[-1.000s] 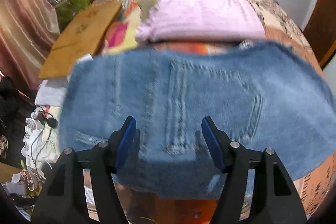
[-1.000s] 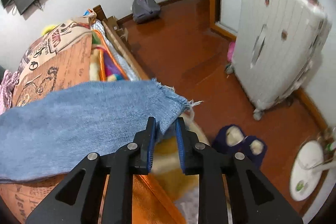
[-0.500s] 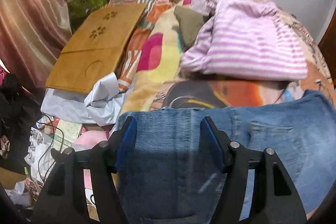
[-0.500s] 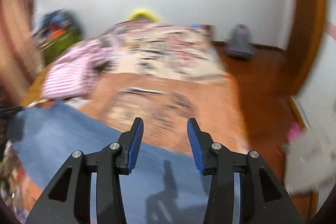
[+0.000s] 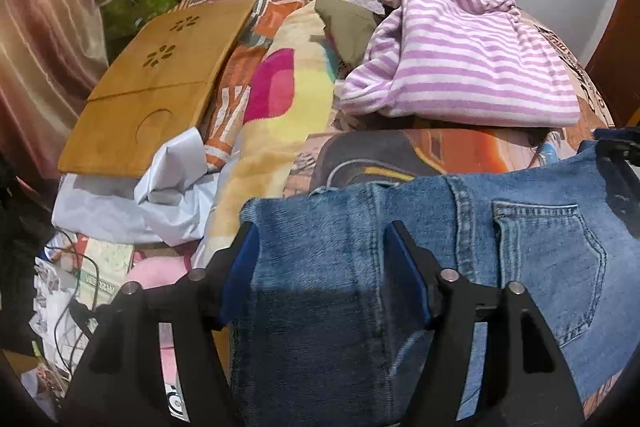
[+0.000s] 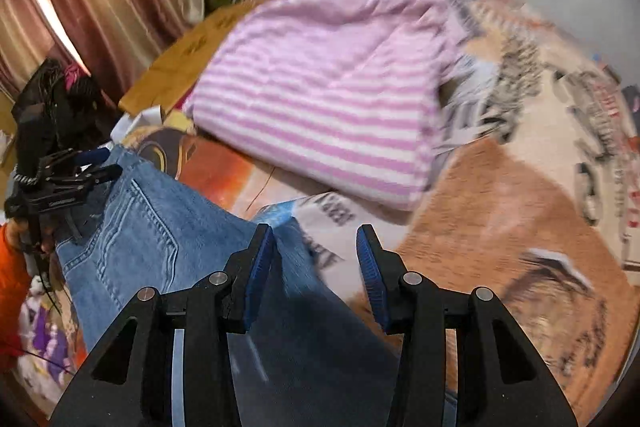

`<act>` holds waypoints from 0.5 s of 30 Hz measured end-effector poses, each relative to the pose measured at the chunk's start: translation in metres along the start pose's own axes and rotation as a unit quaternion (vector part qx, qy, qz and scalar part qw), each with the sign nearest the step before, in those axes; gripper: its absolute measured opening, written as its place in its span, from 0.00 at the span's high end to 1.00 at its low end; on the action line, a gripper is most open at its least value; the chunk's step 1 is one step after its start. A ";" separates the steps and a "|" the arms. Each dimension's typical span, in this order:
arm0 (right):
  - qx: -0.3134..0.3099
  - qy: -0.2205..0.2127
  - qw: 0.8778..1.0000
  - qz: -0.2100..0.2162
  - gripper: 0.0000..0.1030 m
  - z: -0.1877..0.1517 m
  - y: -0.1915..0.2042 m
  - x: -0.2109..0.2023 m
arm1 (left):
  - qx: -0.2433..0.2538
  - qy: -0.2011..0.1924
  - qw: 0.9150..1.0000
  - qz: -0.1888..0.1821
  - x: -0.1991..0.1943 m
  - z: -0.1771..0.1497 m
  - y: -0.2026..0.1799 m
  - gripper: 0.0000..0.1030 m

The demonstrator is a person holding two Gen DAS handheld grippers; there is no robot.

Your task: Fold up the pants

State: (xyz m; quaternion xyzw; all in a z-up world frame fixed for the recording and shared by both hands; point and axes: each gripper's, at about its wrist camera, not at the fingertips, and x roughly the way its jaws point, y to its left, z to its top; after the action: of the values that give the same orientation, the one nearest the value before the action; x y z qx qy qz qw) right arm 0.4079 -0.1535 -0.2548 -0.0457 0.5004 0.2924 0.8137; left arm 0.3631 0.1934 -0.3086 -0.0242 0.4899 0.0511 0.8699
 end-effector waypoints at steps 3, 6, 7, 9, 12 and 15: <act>0.013 0.044 0.998 0.033 0.80 -0.002 0.000 0.021 | -0.009 -0.003 1.000 -0.004 0.002 -0.005 0.006 0.27; 0.008 0.037 0.999 0.032 0.85 -0.004 0.007 0.021 | -0.021 -0.002 1.000 -0.011 0.003 -0.008 0.010 0.26; 0.011 0.029 0.999 0.030 0.87 -0.005 0.006 0.019 | -0.023 -0.002 1.000 -0.012 0.003 -0.008 0.010 0.26; 0.026 0.012 0.999 0.030 0.88 -0.008 0.005 0.015 | -0.020 -0.003 1.000 -0.008 0.003 -0.008 0.009 0.26; 0.024 -0.005 1.000 0.016 0.90 -0.011 0.007 0.016 | -0.008 -0.004 1.000 0.007 0.002 -0.009 0.005 0.26; 0.021 -0.026 0.999 0.002 0.92 -0.011 0.008 0.008 | 0.000 -0.004 1.000 0.016 0.001 -0.012 0.004 0.26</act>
State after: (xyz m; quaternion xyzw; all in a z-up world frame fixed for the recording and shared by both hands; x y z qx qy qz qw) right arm 0.3978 -0.1469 -0.2653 -0.0203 0.4854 0.2845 0.8264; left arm 0.3527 0.1960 -0.3154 -0.0161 0.4868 0.0652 0.8709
